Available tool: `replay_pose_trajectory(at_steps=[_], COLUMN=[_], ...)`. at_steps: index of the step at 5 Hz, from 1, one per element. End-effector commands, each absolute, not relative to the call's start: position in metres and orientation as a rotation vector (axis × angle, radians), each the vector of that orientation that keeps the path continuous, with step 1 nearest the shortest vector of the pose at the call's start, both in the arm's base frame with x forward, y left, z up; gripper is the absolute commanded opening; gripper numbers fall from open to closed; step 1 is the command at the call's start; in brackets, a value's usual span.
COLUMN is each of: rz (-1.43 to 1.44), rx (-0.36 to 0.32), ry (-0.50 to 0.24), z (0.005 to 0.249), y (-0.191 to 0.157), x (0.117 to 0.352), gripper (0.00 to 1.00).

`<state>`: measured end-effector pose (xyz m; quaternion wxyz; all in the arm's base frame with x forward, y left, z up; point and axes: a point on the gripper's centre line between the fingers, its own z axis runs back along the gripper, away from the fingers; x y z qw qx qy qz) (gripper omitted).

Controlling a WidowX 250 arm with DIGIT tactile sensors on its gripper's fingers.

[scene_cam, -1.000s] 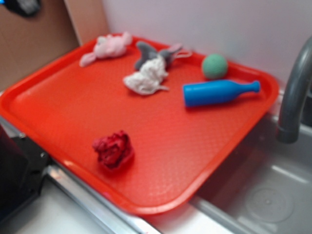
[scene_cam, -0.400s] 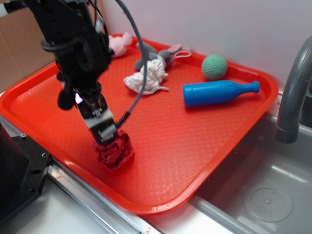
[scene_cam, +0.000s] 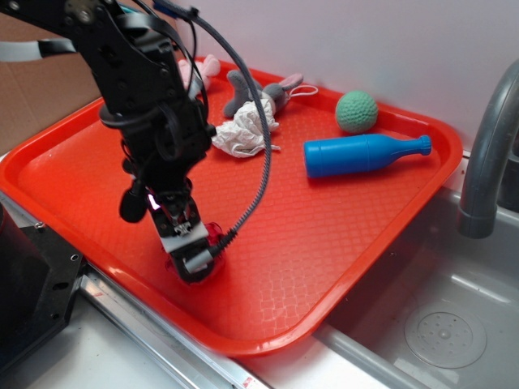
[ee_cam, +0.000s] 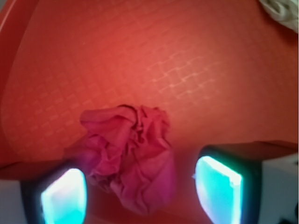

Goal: Grab the red paper.

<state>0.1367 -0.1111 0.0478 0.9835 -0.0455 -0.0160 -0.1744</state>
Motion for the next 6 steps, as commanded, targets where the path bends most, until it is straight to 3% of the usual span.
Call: replay_pose_trajectory(at_steps=[1,2,4,5,6], rz=[-0.383,-0.384,-0.349,-0.328,-0.238], rx=[-0.129,-0.126,-0.124,-0.101,-0.062], ry=[-0.043,-0.022,0.021,0.071,0.107], z=[0.044,0.040,0.034,0.037,0.065], y=[-0.125,-0.127,-0.127,-0.125,-0.107], x=[0.150,0.157,0.160,0.158,0.156], gripper=[1.00,1.00,0.00,0.00,0.00])
